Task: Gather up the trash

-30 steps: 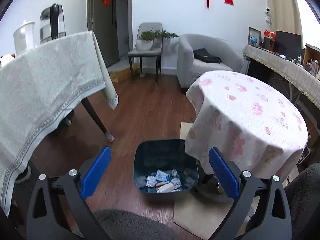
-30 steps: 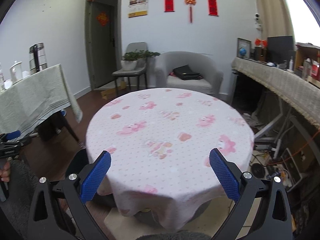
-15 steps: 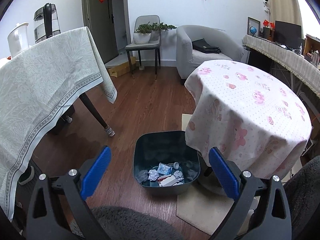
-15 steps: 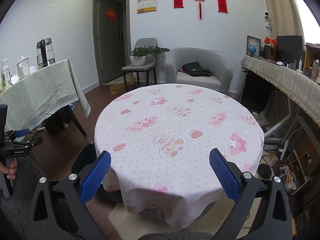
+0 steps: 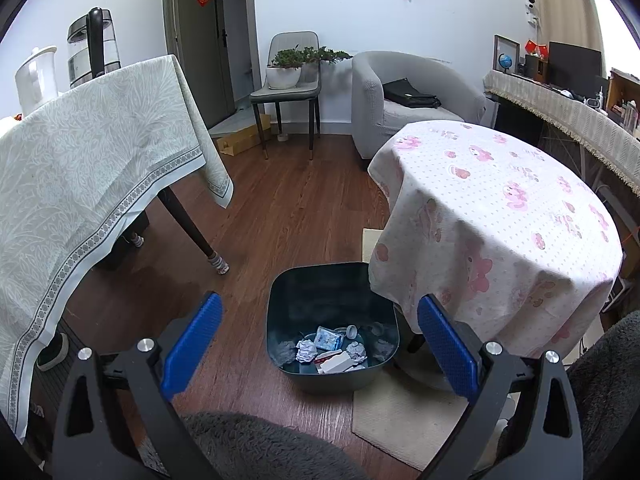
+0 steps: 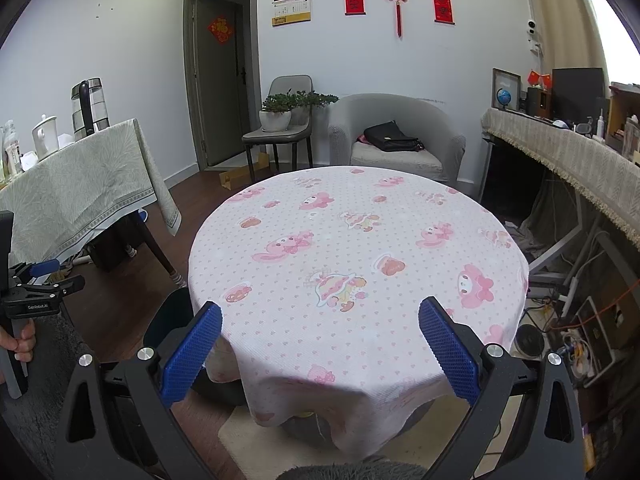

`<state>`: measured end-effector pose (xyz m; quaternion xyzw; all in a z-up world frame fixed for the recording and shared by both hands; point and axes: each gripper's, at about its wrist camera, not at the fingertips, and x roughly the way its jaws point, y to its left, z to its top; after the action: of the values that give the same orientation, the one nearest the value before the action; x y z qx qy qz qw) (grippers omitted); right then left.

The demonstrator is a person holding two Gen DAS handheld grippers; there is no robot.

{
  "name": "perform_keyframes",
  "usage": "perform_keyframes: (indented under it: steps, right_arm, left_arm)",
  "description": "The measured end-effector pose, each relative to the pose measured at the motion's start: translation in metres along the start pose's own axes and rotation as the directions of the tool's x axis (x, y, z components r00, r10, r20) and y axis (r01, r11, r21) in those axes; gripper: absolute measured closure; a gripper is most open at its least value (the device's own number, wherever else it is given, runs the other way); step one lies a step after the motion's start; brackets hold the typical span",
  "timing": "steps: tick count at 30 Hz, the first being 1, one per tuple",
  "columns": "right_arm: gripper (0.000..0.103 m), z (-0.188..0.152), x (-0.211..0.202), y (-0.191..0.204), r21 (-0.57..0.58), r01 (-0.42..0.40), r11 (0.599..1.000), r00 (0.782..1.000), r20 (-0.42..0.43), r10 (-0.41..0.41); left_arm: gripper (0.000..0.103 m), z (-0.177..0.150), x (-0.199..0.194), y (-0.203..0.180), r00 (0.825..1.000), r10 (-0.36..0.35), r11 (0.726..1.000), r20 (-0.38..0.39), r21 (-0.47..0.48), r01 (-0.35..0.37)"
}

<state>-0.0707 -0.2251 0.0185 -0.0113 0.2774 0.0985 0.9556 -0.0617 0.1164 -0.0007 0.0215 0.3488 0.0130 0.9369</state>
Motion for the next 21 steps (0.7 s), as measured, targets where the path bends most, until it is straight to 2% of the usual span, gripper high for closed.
perform_keyframes:
  steps: [21]
  right_arm:
    - [0.003,-0.002,0.0006,-0.0023,0.005,-0.002,1.0,1.0,-0.008,0.002]
  left_arm:
    - [0.003,-0.0011,0.0018,0.0028,1.0,-0.011,1.0,-0.006,-0.015,0.011]
